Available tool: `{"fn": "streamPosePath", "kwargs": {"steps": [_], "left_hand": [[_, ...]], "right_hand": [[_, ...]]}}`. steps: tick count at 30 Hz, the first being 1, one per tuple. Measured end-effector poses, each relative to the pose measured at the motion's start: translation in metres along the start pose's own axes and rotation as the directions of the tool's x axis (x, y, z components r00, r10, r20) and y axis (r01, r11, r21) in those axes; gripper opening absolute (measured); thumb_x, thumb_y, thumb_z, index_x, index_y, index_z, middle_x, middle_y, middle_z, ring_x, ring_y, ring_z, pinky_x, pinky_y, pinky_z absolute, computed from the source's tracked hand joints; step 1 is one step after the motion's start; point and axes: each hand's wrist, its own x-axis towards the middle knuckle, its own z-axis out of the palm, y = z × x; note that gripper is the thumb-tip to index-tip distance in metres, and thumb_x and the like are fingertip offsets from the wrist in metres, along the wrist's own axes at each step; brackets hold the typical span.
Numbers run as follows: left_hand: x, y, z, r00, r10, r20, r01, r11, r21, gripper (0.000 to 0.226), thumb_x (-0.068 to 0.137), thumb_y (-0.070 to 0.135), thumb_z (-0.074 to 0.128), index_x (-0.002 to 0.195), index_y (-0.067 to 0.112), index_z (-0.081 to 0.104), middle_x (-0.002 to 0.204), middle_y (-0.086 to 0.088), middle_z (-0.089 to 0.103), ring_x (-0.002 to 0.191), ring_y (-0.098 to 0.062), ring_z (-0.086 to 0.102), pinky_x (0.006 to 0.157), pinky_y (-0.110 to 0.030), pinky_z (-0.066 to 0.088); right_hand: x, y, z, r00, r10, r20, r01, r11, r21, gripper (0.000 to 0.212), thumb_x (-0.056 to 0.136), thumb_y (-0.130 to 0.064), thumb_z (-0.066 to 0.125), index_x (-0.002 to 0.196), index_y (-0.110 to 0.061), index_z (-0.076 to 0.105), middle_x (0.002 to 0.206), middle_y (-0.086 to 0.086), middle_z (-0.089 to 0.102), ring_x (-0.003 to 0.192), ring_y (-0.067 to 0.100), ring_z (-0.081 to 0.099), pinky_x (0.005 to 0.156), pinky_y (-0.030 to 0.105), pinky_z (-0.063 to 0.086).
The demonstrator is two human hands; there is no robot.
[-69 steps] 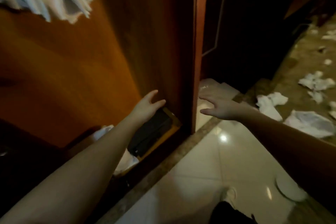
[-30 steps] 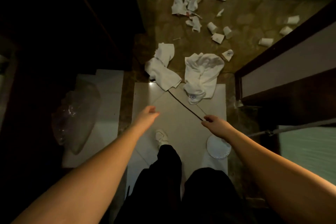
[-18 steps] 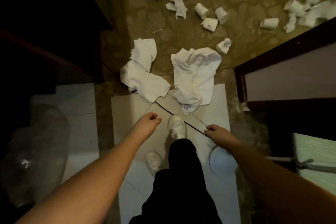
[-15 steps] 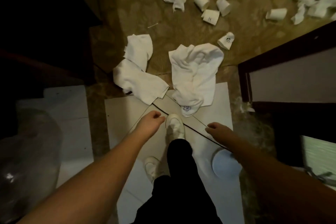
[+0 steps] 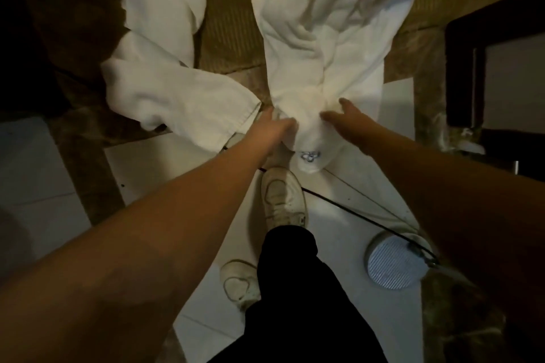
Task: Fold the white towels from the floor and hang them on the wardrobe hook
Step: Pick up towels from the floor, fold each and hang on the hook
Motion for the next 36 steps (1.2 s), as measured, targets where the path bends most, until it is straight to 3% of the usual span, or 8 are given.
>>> {"fn": "streamPosePath", "kwargs": {"steps": [5,9,15,21,24,28,32,36], "left_hand": [[0.008,-0.002,0.017,0.99,-0.095,0.106,0.122,0.95,-0.289,0.058,0.089,0.055,0.068,0.134,0.022,0.054,0.132,-0.001,0.062,0.113,-0.022,0.061,0.085,-0.036,0.052],[-0.033,-0.019,0.007,0.989,-0.149,0.003,0.139,0.917,-0.375,0.027,0.087,0.042,0.074,0.099,0.021,0.064,0.075,0.008,0.075,0.062,-0.008,0.071,0.044,-0.018,0.051],[-0.128,-0.023,-0.017,0.998,-0.015,0.068,0.039,0.924,-0.381,0.044,0.088,0.016,0.074,0.13,0.008,0.063,0.122,-0.012,0.071,0.112,-0.028,0.067,0.089,-0.035,0.053],[-0.234,0.019,-0.042,0.97,0.09,0.227,-0.026,0.963,-0.268,0.045,0.071,0.026,0.085,0.114,0.021,0.071,0.107,0.002,0.077,0.095,-0.016,0.073,0.069,-0.028,0.056],[-0.284,0.037,-0.052,0.956,0.149,0.254,-0.14,0.989,-0.055,0.021,0.079,0.027,0.083,0.098,0.027,0.075,0.088,0.016,0.076,0.074,-0.001,0.068,0.054,-0.015,0.047],[-0.354,0.05,-0.063,0.931,0.179,0.318,-0.234,0.961,0.146,0.032,0.075,0.043,0.083,0.095,0.019,0.076,0.083,0.008,0.07,0.075,-0.008,0.062,0.067,-0.025,0.047],[-0.42,0.056,-0.08,0.968,0.176,0.18,-0.182,0.983,0.014,0.077,0.077,0.074,0.059,0.101,0.002,0.071,0.088,-0.011,0.07,0.081,-0.025,0.064,0.078,-0.034,0.048],[-0.478,0.055,-0.103,0.977,0.196,-0.085,-0.212,0.928,-0.307,0.04,0.093,0.057,0.058,0.101,0.019,0.066,0.098,-0.003,0.072,0.088,-0.019,0.067,0.071,-0.022,0.052]], "right_hand": [[-0.017,0.007,0.022,0.951,0.111,0.289,-0.189,0.948,0.258,0.036,0.101,-0.041,0.05,0.118,-0.012,0.063,0.114,0.011,0.067,0.082,0.015,0.061,0.067,0.024,0.046],[-0.071,0.012,0.04,0.947,0.084,0.309,-0.232,0.845,0.481,0.038,0.1,-0.029,0.05,0.122,-0.001,0.062,0.096,0.01,0.056,0.086,0.025,0.049,0.078,0.033,0.04],[-0.154,0.004,0.018,0.95,0.055,0.309,-0.224,0.807,0.547,0.038,0.095,-0.046,0.056,0.112,-0.015,0.068,0.112,0.013,0.067,0.1,0.027,0.059,0.095,0.039,0.046],[-0.209,-0.056,-0.027,0.939,-0.067,0.337,-0.2,0.692,0.694,0.069,0.095,-0.071,0.037,0.135,-0.019,0.059,0.129,0.005,0.068,0.117,0.022,0.064,0.093,0.037,0.05],[-0.243,-0.089,-0.04,0.942,-0.069,0.329,-0.217,0.623,0.751,0.068,0.098,-0.066,0.037,0.133,-0.012,0.059,0.133,0.011,0.066,0.122,0.025,0.061,0.107,0.039,0.046],[-0.305,-0.117,-0.039,0.92,-0.134,0.367,-0.195,0.657,0.728,0.046,0.102,-0.033,0.057,0.137,-0.004,0.057,0.133,0.018,0.065,0.124,0.031,0.062,0.11,0.045,0.046],[-0.375,-0.128,-0.042,0.902,-0.259,0.345,-0.172,0.518,0.838,0.054,0.082,-0.018,0.07,0.133,-0.005,0.058,0.126,0.021,0.068,0.116,0.035,0.066,0.101,0.049,0.051],[-0.449,-0.132,-0.044,0.854,-0.425,0.298,-0.047,0.507,0.86,0.064,0.081,-0.008,0.064,0.143,-0.008,0.051,0.142,0.018,0.058,0.131,0.034,0.054,0.114,0.048,0.038]]}}
